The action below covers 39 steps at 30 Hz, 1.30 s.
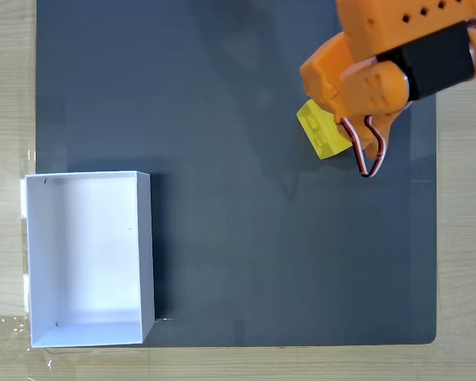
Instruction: Grasp a yellow block and put it in the box
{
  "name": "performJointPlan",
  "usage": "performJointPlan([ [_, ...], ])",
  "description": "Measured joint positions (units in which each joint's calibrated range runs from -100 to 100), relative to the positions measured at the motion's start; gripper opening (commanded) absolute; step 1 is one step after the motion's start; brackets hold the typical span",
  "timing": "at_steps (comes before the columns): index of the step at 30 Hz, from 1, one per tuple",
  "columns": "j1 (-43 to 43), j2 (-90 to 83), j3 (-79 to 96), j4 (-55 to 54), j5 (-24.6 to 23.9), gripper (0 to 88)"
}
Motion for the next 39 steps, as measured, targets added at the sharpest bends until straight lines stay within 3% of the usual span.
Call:
performJointPlan([
  [6,0.09,0.34,0.18,0.00,-0.05,44.0],
  [13,0.00,0.34,0.09,-0.17,0.11,30.4],
  [39,1.08,-6.49,-9.12,0.17,-0.11,29.5],
])
